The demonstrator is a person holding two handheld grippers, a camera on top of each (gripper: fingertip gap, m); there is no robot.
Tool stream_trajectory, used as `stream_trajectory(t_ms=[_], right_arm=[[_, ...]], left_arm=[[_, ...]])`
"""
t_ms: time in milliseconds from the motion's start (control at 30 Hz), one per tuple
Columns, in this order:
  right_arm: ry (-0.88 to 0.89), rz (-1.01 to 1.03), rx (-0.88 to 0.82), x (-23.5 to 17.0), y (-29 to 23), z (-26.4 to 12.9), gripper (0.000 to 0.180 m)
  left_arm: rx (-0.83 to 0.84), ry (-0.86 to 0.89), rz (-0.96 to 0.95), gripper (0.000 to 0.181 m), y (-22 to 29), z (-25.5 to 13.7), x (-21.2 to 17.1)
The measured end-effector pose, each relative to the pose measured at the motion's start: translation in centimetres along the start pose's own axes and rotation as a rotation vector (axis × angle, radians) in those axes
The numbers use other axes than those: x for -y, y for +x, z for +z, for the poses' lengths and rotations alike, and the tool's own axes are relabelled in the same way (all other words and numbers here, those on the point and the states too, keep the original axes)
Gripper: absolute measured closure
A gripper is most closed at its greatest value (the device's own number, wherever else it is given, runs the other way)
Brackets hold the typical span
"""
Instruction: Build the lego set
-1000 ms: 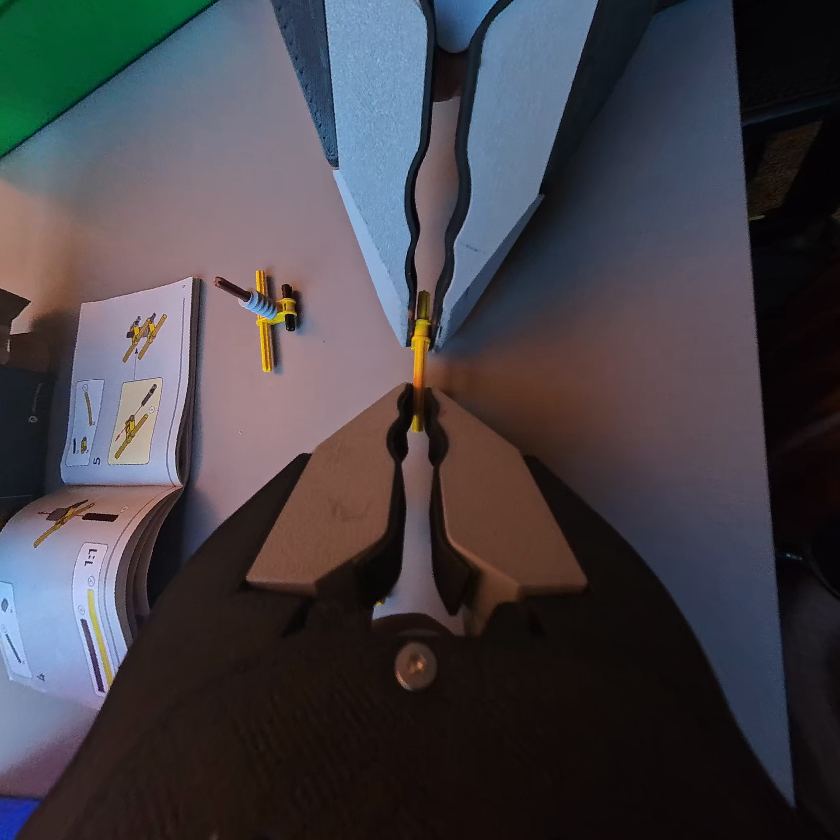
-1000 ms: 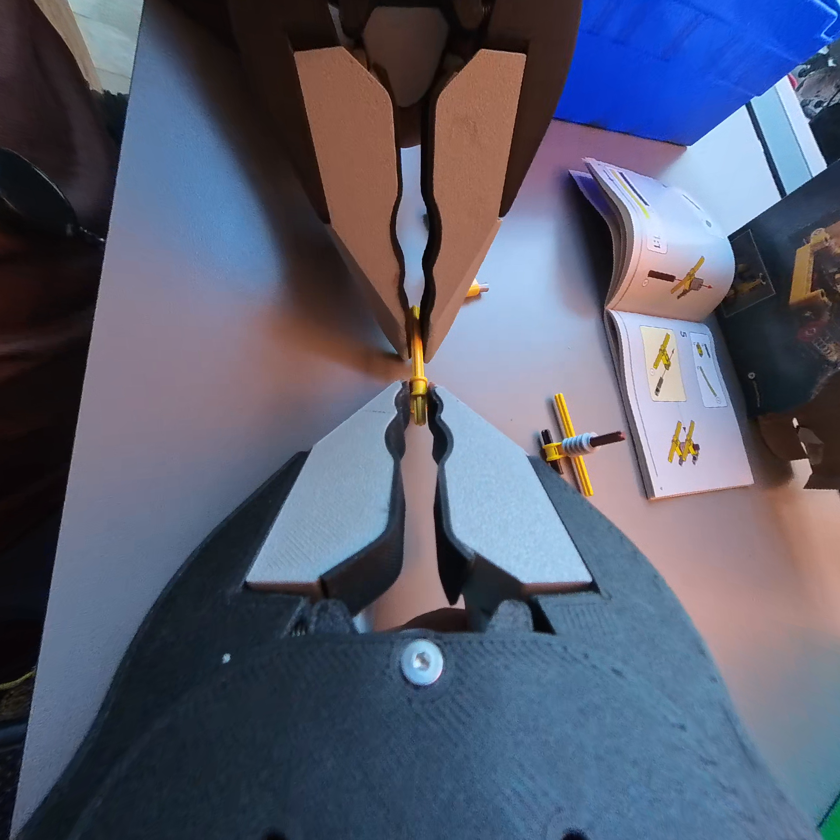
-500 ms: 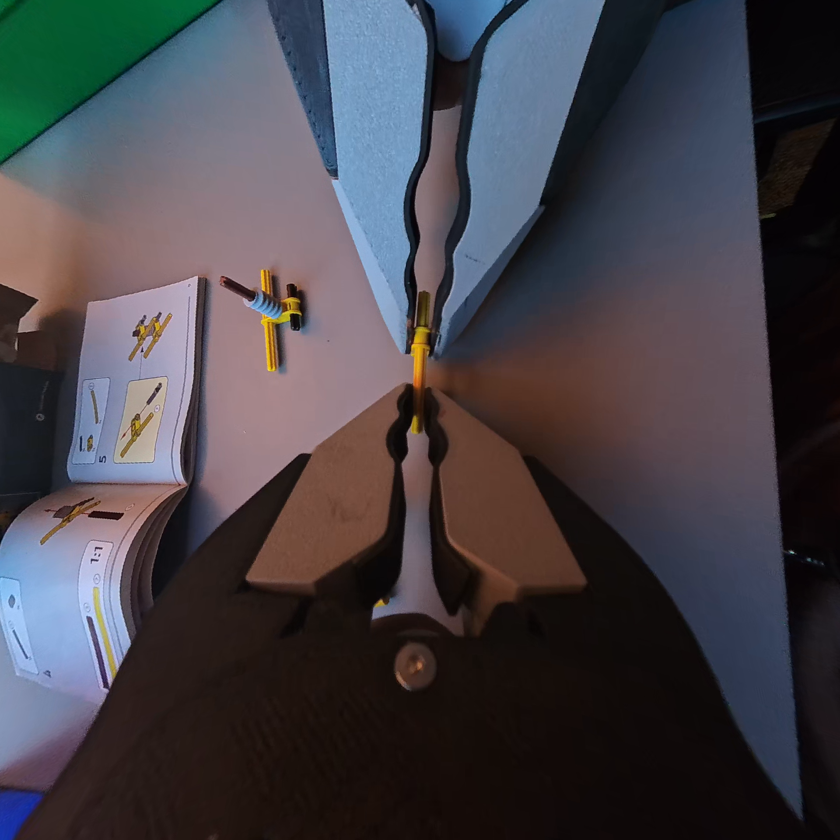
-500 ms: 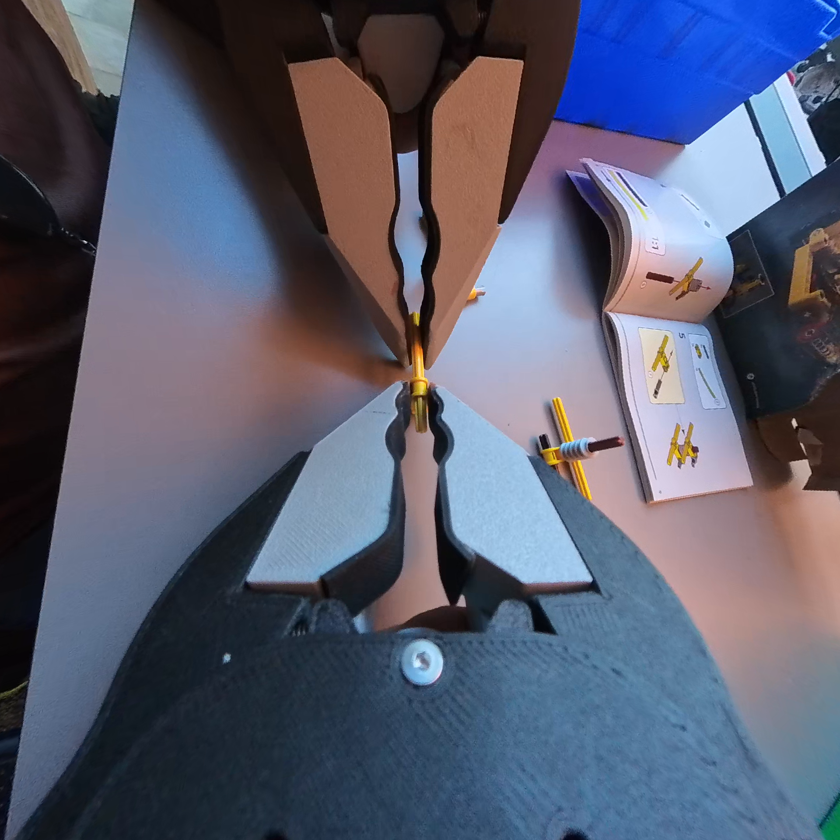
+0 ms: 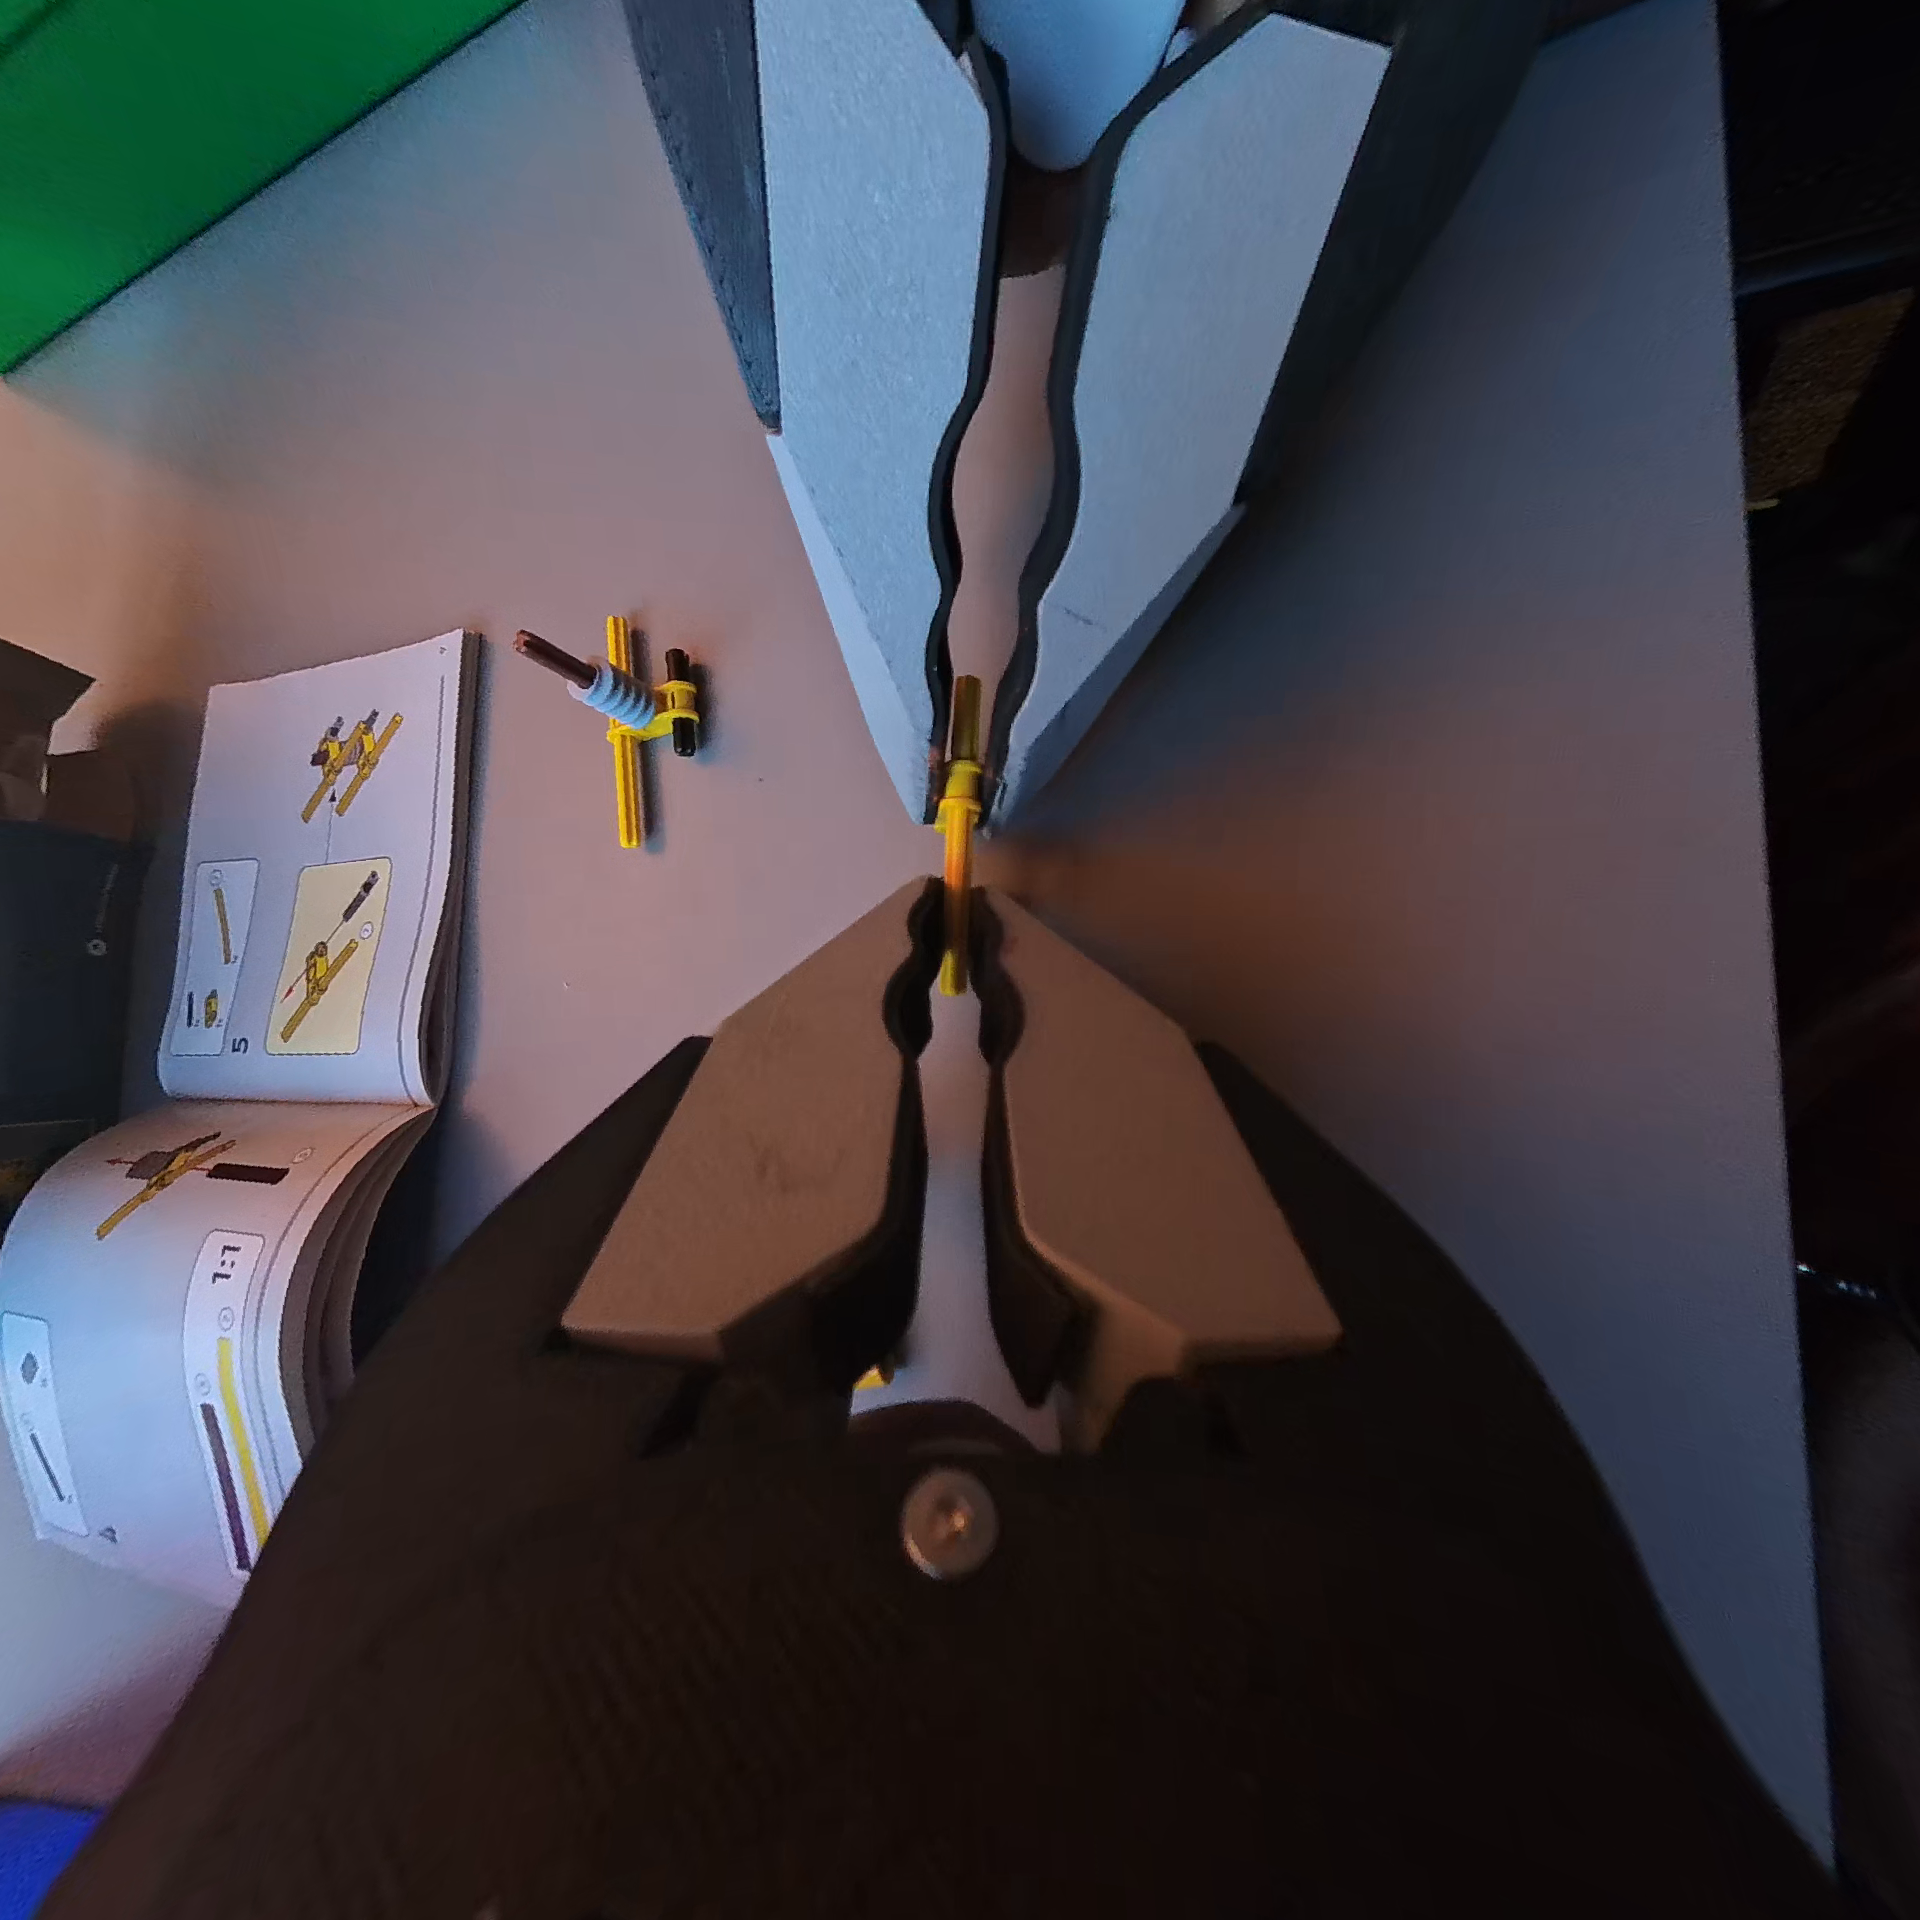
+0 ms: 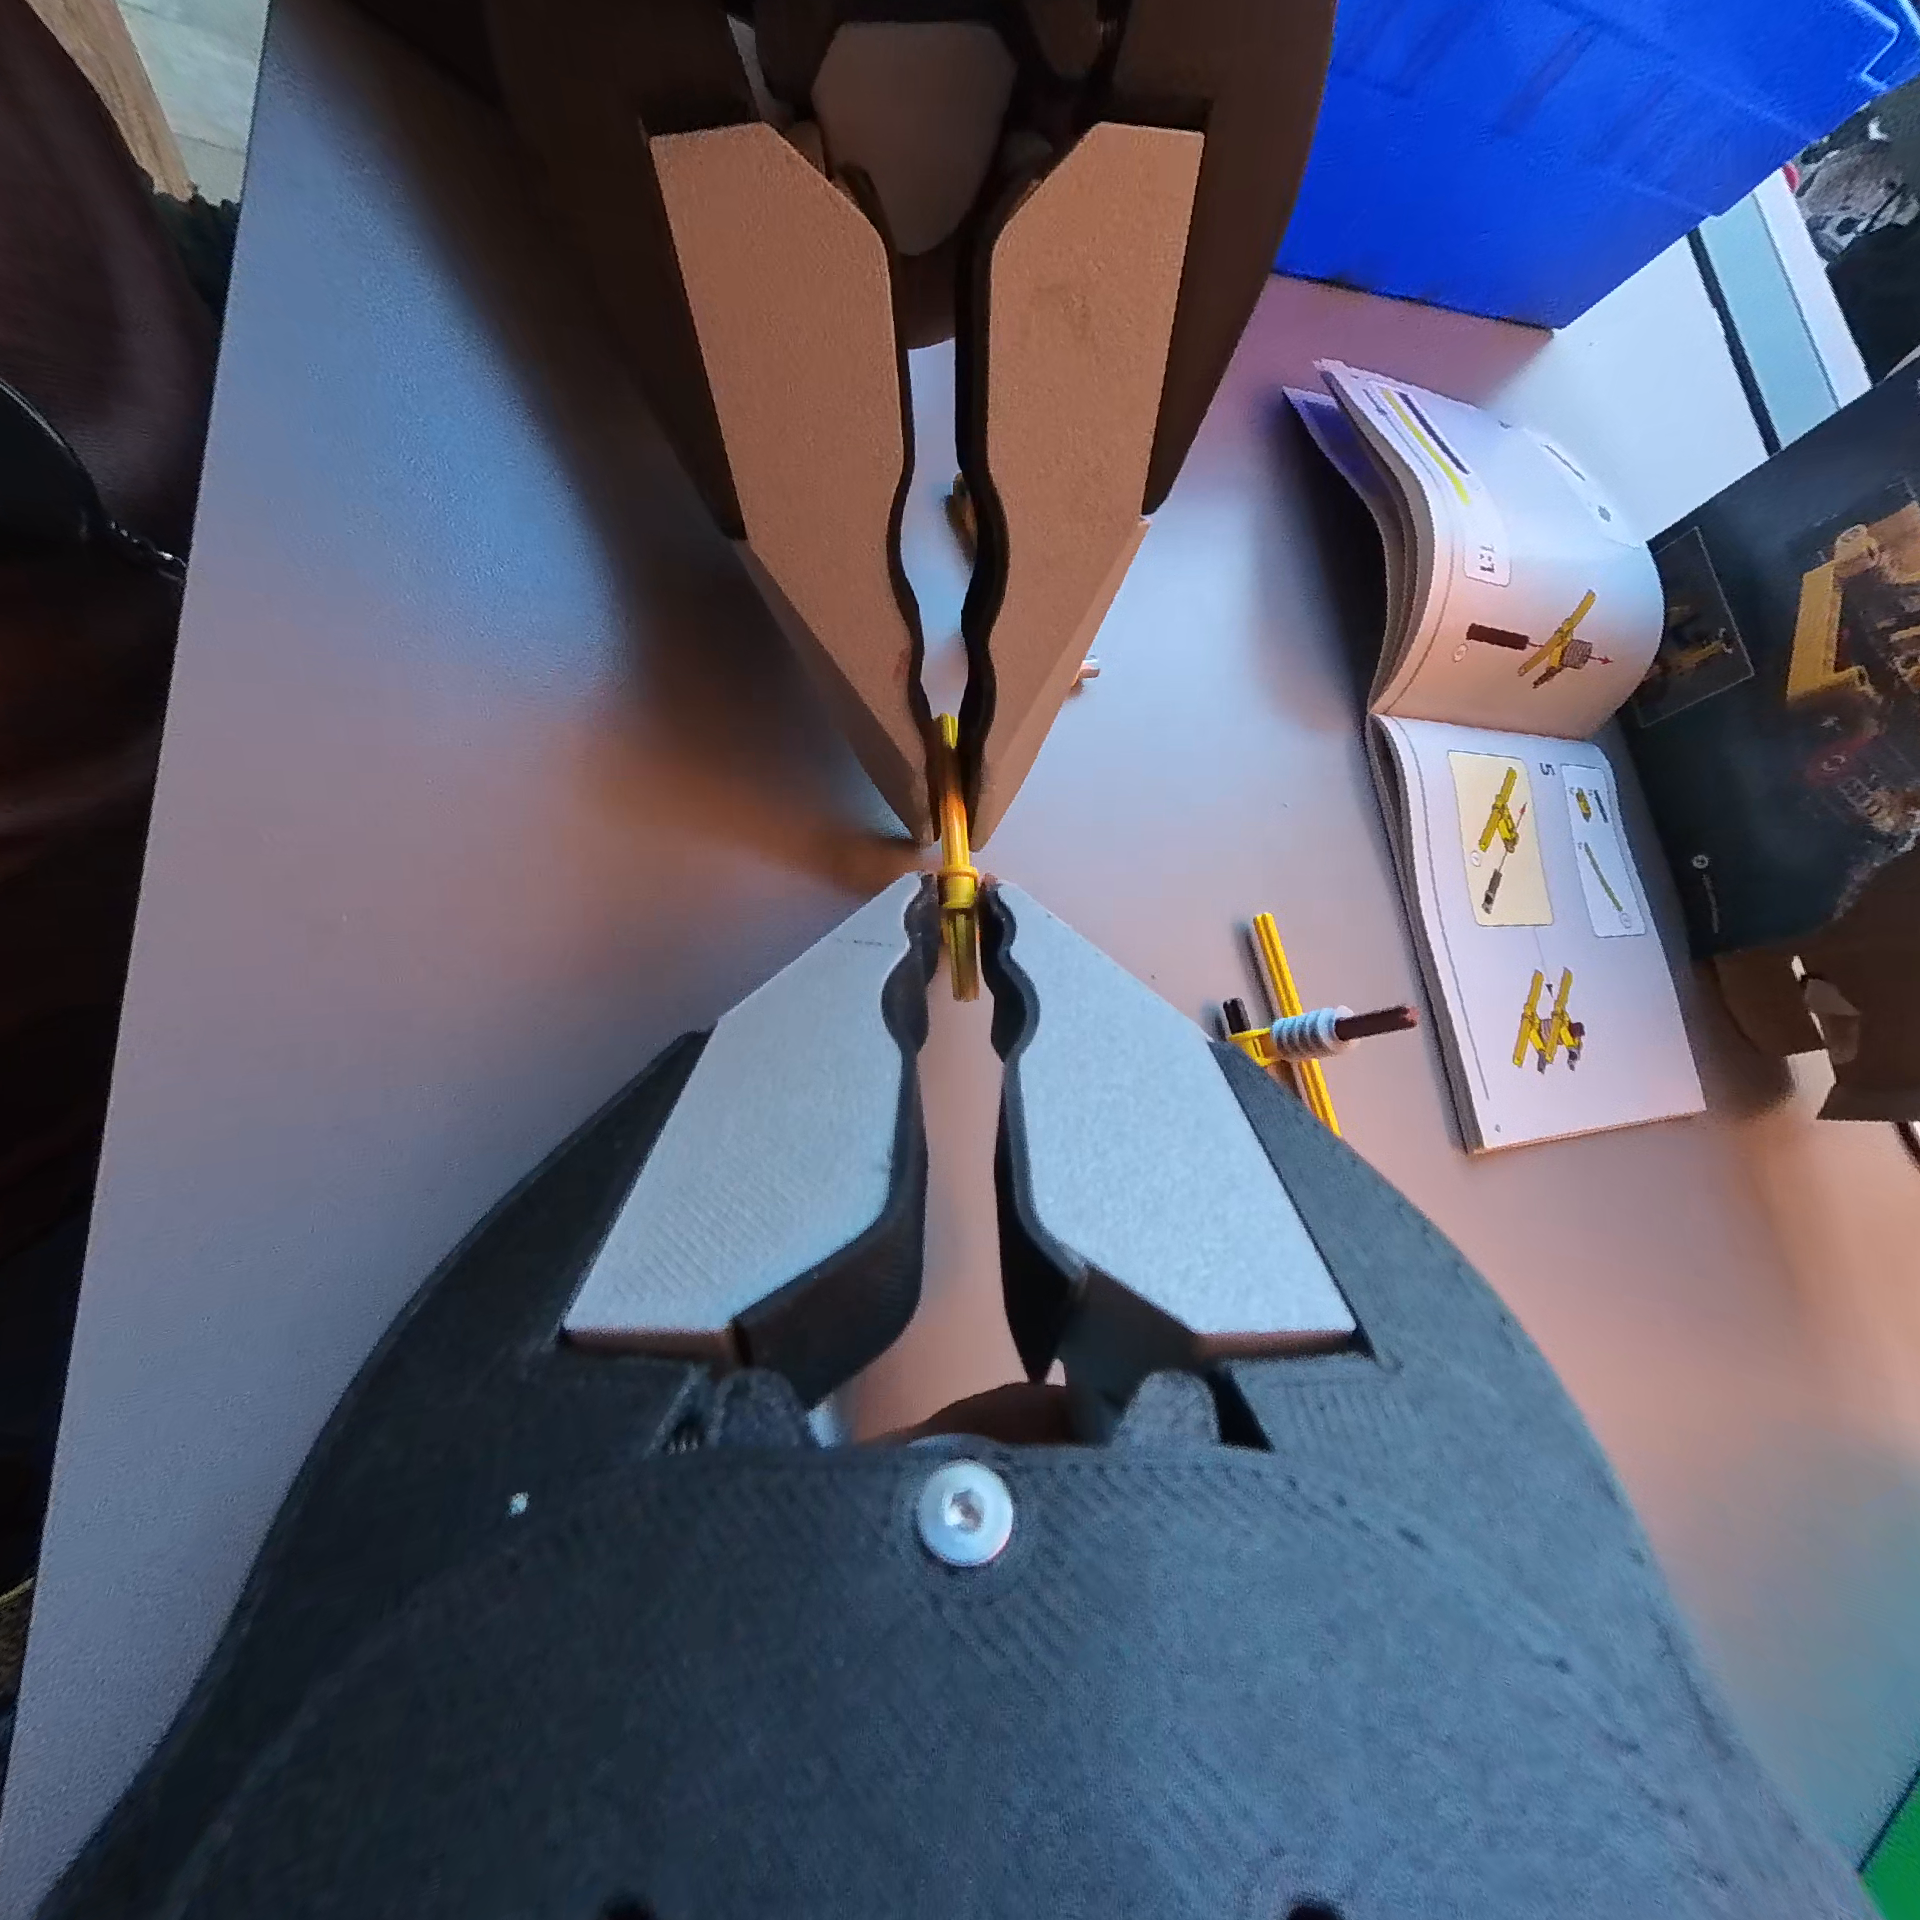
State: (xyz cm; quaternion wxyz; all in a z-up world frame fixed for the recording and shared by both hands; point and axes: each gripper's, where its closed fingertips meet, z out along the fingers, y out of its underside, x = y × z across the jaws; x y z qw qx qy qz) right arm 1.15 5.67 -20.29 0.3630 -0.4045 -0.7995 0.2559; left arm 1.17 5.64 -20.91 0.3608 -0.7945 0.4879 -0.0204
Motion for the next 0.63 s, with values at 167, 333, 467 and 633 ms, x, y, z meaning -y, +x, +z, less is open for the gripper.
stream_trajectory(t_ms=[167,333,467,633], right_arm=[[0.011,-0.013,0.008,0.4,-0.2,0.3,0.175],[0.015,0.014,0.004,0.3,0.2,0.4,0.175],[0.044,0.027,-0.005,0.6,0.4,0.0,0.174],[0.077,0.036,-0.016,0.8,0.7,-0.4,0.174]], left_arm=[[0.012,0.012,0.016,0.18,0.1,0.1,0.2],[0.017,0.021,0.0,0.179,-0.1,0.2,0.2],[0.041,0.044,0.004,0.179,-0.4,0.0,0.5],[0.028,0.086,-0.041,0.179,-0.6,-0.3,1.0]])
